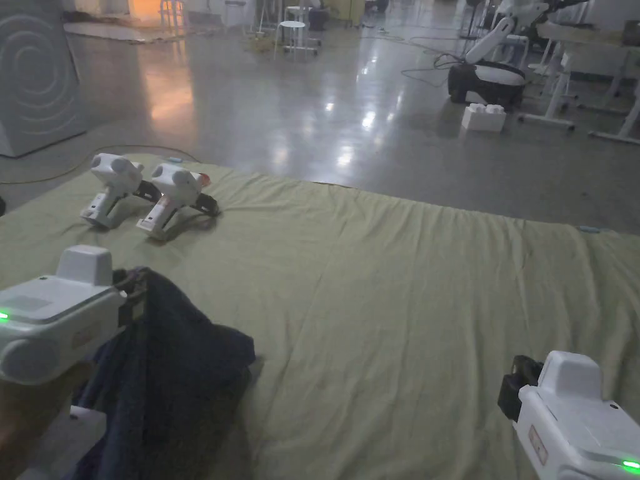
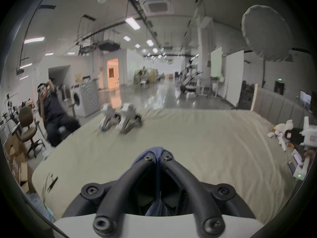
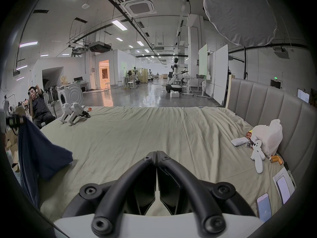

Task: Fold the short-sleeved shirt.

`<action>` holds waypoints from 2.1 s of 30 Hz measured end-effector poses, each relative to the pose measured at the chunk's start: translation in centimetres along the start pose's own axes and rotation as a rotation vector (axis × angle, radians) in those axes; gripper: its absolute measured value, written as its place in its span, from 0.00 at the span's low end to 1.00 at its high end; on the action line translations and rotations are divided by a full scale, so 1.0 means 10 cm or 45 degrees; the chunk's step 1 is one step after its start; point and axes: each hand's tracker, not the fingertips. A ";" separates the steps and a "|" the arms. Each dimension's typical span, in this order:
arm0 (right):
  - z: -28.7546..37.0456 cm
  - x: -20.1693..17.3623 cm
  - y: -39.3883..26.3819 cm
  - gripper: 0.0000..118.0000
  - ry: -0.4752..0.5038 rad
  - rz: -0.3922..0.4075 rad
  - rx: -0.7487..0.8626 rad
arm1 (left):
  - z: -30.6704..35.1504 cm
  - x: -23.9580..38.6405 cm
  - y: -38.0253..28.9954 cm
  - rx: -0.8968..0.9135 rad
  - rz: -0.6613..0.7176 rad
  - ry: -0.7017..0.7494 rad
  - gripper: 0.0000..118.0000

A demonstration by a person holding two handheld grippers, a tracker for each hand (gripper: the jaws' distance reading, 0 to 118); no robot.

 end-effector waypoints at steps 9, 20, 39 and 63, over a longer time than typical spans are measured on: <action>0.26 0.28 0.13 0.00 -0.044 -0.048 0.083 | 0.24 1.39 0.90 0.215 -0.128 -0.376 0.00; 0.59 0.85 0.04 0.00 -0.181 -0.101 0.119 | -0.03 3.24 0.34 0.030 -0.192 -0.821 0.00; 0.76 1.03 0.05 0.00 -0.258 -0.029 0.161 | -0.21 2.98 -0.15 0.039 -0.049 -0.504 0.68; 0.58 0.41 0.14 0.00 -0.192 0.027 0.308 | -0.21 1.47 -0.53 -0.276 0.133 -0.087 0.00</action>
